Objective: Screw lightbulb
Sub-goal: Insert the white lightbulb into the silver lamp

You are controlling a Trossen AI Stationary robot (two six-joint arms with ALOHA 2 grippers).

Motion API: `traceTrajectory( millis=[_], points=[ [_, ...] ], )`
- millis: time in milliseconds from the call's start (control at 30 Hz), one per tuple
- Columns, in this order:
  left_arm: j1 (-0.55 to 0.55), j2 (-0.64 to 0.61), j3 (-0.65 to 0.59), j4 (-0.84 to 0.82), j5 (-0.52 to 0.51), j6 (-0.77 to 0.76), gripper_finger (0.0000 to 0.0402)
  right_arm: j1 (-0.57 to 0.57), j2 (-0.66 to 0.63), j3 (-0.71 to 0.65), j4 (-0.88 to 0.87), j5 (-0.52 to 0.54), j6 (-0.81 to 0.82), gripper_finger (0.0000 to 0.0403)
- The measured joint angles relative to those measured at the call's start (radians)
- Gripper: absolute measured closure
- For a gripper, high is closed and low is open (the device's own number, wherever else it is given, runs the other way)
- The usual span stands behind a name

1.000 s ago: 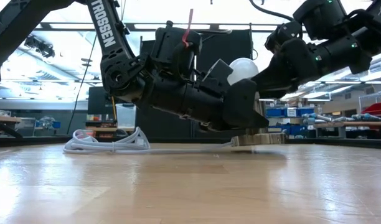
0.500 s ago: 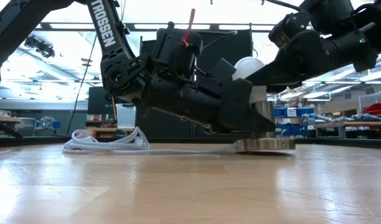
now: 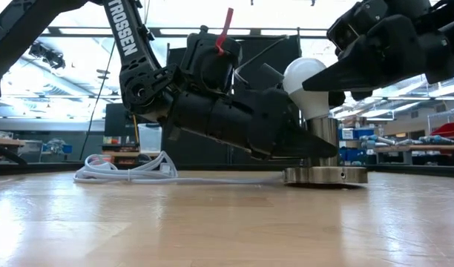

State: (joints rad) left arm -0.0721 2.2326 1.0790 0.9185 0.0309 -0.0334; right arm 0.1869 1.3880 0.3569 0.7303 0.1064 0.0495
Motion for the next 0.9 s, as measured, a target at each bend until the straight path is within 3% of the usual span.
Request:
traceTrajectory(
  millis=[400,633,900],
  points=[
    [0.000,0.000,0.000,-0.002,0.094,0.003,0.0231,0.028,0.000,0.000,0.002,0.058,0.036,0.0083],
    [0.000,0.000,0.000,0.001,0.092,0.003,0.0231,0.044,0.000,0.000,0.003,0.076,0.029,0.0083],
    [0.000,0.000,0.000,0.002,0.068,0.003,0.0231,0.043,0.000,0.000,0.024,0.076,0.026,0.0120]
  ],
)
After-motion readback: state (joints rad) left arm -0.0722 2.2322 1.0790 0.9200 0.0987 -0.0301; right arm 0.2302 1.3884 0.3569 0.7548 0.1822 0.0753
